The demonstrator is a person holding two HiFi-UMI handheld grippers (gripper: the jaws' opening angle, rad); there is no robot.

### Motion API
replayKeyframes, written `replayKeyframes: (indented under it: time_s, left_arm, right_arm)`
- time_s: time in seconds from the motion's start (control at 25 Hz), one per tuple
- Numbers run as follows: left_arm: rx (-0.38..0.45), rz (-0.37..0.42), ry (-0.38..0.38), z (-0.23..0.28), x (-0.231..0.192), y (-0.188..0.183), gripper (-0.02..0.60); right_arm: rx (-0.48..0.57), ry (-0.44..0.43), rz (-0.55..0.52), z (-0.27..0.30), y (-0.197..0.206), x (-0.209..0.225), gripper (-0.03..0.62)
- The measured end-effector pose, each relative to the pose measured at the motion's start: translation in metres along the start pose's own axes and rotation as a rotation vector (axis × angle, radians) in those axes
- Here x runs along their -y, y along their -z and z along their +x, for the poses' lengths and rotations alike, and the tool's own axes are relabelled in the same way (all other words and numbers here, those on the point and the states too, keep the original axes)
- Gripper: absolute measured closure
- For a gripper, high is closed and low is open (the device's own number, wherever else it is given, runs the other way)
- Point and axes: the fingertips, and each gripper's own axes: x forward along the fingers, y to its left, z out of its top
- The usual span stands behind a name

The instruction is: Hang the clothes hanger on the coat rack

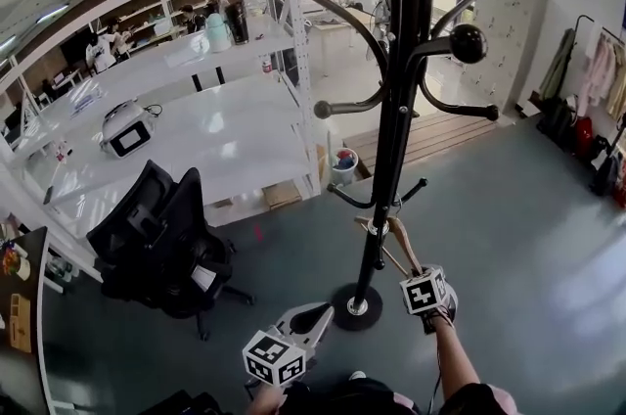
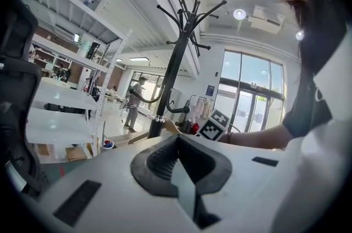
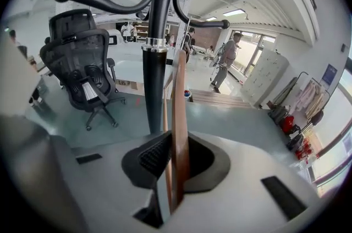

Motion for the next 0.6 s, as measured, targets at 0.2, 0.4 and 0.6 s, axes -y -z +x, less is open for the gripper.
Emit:
replayKeyframes:
  time_s: [0.2, 0.4, 0.6]
  left_arm:
    - [0.005, -0.004, -0.02, -0.005, -0.012, -0.002, 0.581]
    - [-0.003, -0.007, 0.006, -0.001, -0.011, -0.002, 0.581]
    - [-0.012, -0.004, 0.036, -0.001, -0.008, -0.001, 0.581]
  right_arm:
    - [0.009, -0.044, 0.088, 0.014, 0.012, -0.005, 0.537]
    - [0.011, -0.035, 0.117, 0.009, 0.011, -0.003, 0.496]
    - [0.068, -0.031, 0.176, -0.014, 0.003, -0.005, 0.474]
